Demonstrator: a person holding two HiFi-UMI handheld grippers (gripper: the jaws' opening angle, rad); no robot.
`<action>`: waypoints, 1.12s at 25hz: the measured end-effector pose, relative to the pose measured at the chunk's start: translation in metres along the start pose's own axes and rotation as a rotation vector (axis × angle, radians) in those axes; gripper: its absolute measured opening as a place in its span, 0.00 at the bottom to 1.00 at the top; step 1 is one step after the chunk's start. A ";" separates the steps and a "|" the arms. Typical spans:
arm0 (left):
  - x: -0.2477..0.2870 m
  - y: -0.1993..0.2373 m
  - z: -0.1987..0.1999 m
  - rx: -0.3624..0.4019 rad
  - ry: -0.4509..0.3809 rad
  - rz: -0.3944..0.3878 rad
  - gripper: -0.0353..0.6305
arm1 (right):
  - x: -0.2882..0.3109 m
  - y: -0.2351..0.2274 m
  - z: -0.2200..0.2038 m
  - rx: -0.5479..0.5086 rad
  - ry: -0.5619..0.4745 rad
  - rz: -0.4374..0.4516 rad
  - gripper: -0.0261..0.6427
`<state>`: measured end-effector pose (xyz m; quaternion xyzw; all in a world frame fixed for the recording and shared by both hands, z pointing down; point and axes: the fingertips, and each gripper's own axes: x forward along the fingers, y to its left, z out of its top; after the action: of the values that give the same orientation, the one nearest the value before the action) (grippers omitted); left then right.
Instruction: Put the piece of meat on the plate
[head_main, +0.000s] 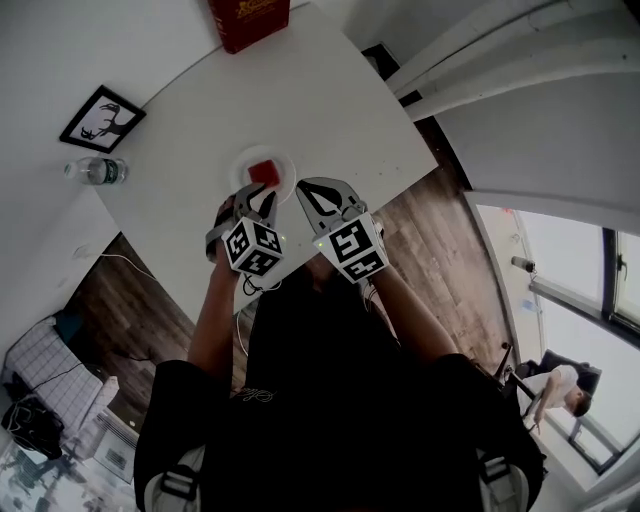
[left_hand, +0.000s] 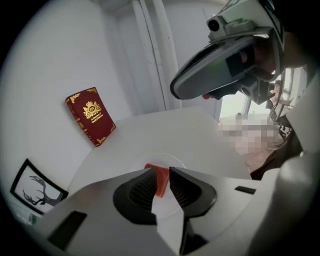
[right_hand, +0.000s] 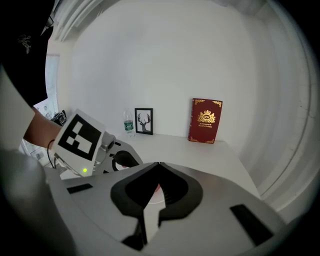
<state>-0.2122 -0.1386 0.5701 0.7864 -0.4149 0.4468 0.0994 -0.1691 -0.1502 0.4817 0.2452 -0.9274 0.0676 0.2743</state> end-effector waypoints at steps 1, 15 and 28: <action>-0.004 0.000 0.001 -0.016 -0.016 0.019 0.16 | 0.002 0.002 0.001 0.001 0.000 0.004 0.07; -0.050 -0.002 0.018 -0.493 -0.259 0.145 0.06 | 0.003 0.017 0.010 -0.003 -0.058 0.061 0.07; -0.119 -0.073 0.086 -0.673 -0.472 0.500 0.06 | -0.125 -0.005 0.005 -0.095 -0.346 0.070 0.07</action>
<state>-0.1355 -0.0708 0.4421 0.6667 -0.7240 0.1071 0.1408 -0.0779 -0.1038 0.4093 0.2077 -0.9708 -0.0098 0.1194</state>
